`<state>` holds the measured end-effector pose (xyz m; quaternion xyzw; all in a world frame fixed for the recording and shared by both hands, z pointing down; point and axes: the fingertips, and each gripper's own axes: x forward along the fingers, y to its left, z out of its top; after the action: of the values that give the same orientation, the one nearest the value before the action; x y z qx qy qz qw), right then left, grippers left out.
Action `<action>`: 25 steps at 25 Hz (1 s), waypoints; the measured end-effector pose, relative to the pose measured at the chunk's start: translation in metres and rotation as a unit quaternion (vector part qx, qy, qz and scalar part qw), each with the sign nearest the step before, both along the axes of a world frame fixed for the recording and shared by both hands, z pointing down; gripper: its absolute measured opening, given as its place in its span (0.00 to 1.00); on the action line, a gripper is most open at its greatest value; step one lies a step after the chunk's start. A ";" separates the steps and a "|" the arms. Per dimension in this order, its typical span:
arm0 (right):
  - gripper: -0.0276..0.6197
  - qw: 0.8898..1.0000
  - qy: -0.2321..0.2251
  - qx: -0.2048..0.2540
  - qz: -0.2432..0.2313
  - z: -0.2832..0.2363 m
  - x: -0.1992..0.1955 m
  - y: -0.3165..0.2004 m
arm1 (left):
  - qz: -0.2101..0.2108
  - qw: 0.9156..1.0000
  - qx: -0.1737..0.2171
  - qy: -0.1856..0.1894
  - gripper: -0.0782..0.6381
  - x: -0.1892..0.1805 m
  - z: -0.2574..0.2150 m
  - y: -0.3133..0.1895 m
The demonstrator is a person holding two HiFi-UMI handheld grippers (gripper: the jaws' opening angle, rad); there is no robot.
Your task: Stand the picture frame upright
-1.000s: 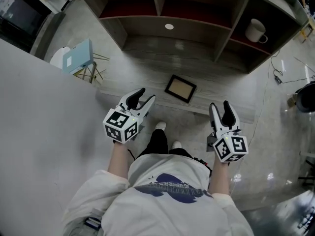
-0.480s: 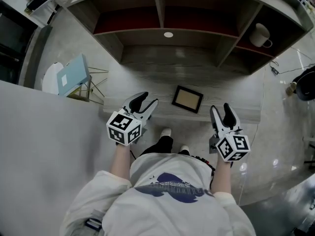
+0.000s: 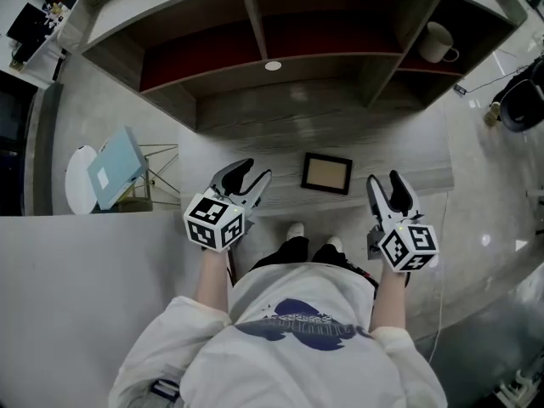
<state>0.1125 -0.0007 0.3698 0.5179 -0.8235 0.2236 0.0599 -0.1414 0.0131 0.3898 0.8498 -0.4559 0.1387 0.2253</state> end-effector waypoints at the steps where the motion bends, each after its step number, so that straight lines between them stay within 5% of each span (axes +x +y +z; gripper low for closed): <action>1: 0.41 1.000 0.003 -0.003 0.003 0.002 0.002 0.000 | 0.005 1.000 -0.004 0.002 0.35 0.003 0.003 -0.001; 8: 0.41 1.000 0.008 -0.028 -0.004 0.018 0.013 -0.010 | 0.007 0.999 -0.036 0.007 0.35 0.018 0.026 -0.006; 25: 0.41 0.978 0.013 -0.120 -0.172 0.094 0.034 -0.060 | -0.081 0.984 -0.158 -0.013 0.36 0.073 0.113 -0.003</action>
<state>0.1468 -0.0605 0.4641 0.3604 -0.8667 0.3001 0.1700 -0.0684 0.0104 0.5024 0.7621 -0.4982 0.2013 0.3613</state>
